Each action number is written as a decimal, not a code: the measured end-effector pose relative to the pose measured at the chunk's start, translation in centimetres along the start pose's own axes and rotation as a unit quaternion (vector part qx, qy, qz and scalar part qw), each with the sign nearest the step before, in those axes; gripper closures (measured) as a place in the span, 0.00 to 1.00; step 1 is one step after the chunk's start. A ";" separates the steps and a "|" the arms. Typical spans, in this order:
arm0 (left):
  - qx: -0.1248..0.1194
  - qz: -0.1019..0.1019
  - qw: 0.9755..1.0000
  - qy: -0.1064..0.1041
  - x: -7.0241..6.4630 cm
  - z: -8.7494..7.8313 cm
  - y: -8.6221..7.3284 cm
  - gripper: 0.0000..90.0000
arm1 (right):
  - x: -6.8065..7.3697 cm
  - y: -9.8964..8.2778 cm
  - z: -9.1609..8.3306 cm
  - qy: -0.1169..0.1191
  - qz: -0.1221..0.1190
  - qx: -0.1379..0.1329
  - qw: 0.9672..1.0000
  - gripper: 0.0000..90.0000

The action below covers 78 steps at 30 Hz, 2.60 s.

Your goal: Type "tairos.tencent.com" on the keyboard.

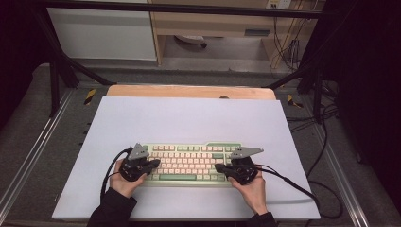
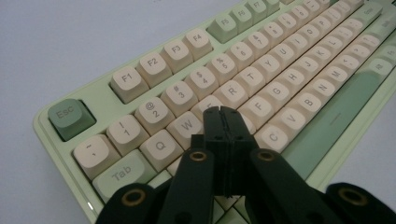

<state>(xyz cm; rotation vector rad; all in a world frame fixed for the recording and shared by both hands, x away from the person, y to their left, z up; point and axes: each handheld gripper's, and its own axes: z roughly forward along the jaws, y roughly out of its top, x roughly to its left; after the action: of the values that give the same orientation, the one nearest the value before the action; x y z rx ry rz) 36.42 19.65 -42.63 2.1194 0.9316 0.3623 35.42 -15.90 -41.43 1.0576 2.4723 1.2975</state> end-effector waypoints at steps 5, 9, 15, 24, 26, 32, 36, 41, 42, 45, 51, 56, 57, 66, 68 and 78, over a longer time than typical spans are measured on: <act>-0.002 0.001 1.000 -0.001 0.0 0.0 -0.1 1.00 | 0.1 -0.1 0.1 0.001 0.001 -0.001 1.000 1.00; -0.003 0.002 1.000 -0.001 0.0 0.0 -0.1 1.00 | 0.1 -0.1 0.1 0.001 0.001 -0.003 1.000 1.00; -0.001 0.005 1.000 0.000 -0.1 0.1 -0.2 1.00 | 0.1 -0.1 0.2 0.003 0.001 0.000 1.000 1.00; -0.004 0.007 1.000 -0.002 -0.2 -0.1 -0.2 1.00 | 0.1 -0.1 0.3 0.004 0.000 -0.002 1.000 1.00; -0.007 0.007 1.000 -0.002 -0.2 -0.3 -0.1 1.00 | 0.2 -0.1 0.3 0.005 0.001 -0.001 1.000 1.00; -0.011 0.007 1.000 -0.004 -0.2 -0.8 -0.2 1.00 | 0.2 -0.1 0.4 0.008 0.002 -0.002 1.000 1.00; -0.016 0.007 1.000 -0.003 -0.1 -1.3 -0.3 1.00 | 0.2 0.0 0.4 0.011 0.003 -0.005 1.000 1.00; -0.020 0.004 1.000 -0.005 0.1 -1.7 -0.4 1.00 | 0.2 0.0 0.5 0.013 0.006 -0.003 1.000 1.00; -0.020 0.003 1.000 -0.005 0.1 -1.8 -0.4 1.00 | 0.2 0.0 0.5 0.014 0.005 -0.004 1.000 1.00; -0.020 0.002 1.000 -0.005 0.1 -2.0 -0.5 1.00 | 0.5 0.2 0.6 0.014 0.002 -0.002 1.000 1.00; -0.022 -0.001 1.000 -0.003 0.2 -2.3 -0.7 1.00 | 1.2 0.9 1.1 0.020 -0.006 0.000 1.000 1.00; -0.024 -0.006 1.000 -0.002 0.4 -2.6 -0.9 1.00 | 1.5 1.4 1.6 0.022 -0.013 0.003 1.000 1.00; -0.024 -0.006 1.000 -0.002 0.5 -2.6 -0.9 1.00 | 1.6 1.4 1.8 0.023 -0.014 0.005 1.000 1.00; -0.023 -0.007 1.000 -0.002 0.5 -2.6 -1.0 1.00 | 2.0 2.3 3.1 0.027 -0.018 0.008 0.999 1.00; -0.023 -0.006 1.000 -0.002 0.5 -2.6 -1.0 1.00 | 2.0 2.3 3.4 0.029 -0.015 0.009 0.999 1.00; -0.025 -0.007 1.000 -0.004 0.6 -2.6 -1.0 1.00 | 2.0 2.0 4.1 0.028 -0.015 0.011 0.999 1.00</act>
<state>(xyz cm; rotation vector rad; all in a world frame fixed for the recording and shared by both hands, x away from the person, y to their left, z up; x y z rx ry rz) 35.03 21.91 -41.71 2.0674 0.9233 0.3672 36.75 -11.11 -42.09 0.9991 2.5375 1.3114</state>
